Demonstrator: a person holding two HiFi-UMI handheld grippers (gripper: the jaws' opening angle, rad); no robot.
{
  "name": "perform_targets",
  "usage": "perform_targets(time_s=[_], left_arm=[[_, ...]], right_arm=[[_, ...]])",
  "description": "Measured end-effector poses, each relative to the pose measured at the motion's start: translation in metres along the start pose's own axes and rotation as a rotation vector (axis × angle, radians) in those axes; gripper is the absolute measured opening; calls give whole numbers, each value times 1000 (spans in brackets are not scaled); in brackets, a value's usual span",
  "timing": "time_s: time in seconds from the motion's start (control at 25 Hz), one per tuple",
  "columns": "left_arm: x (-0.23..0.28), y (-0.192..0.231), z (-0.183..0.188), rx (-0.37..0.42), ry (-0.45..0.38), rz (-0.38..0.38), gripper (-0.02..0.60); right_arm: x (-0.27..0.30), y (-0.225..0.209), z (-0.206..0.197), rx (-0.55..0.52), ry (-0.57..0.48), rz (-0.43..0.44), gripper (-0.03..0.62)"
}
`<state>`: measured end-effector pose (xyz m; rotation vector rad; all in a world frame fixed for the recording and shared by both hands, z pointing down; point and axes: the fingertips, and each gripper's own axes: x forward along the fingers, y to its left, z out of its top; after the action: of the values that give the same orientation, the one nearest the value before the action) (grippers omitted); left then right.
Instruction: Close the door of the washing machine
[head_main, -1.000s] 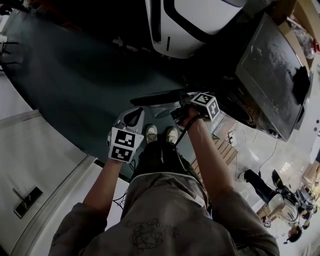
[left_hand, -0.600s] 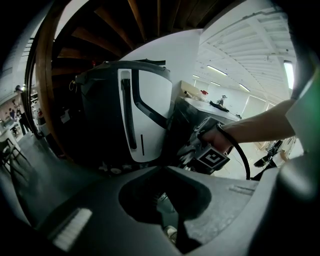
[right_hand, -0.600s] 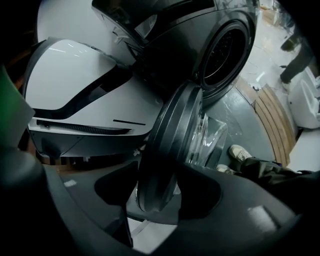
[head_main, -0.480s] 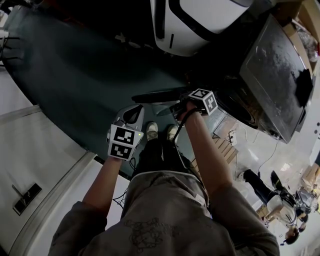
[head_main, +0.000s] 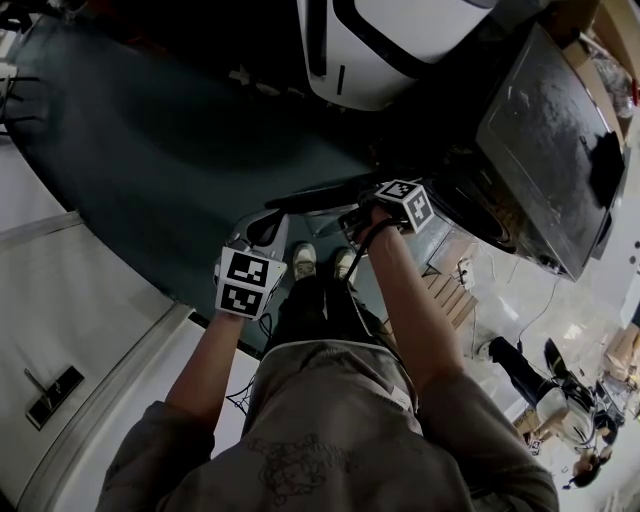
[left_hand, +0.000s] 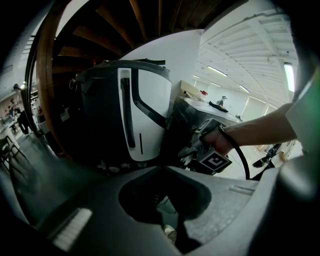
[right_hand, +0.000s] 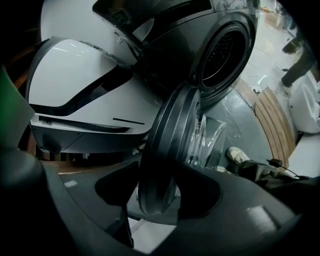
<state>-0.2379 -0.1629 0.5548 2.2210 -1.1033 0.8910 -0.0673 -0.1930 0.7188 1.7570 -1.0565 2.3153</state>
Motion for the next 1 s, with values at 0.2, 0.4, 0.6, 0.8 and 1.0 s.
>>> perform_targets(time_s=[0.2,0.4,0.6,0.8,1.0], left_arm=[[-1,-10,-3,3,6,-17,0],[-4,-24,-5,20,13,-33,0],[-5,-37,-8,36,22,-51,0],[-5,-52,-10,53,41,-84,0],[0,-71,-17,84,68,-132,0]], right_arm=[[-7,-14,-4,-45,-2,-10,262],[-19,-31,-8,-71,-9,-16,250],[-31,-50,-9,-130,-17,-31,242],[-41,-66,-9,-189,-21,-32,238],[-52,-80,-7,-257,-21,-26,236]])
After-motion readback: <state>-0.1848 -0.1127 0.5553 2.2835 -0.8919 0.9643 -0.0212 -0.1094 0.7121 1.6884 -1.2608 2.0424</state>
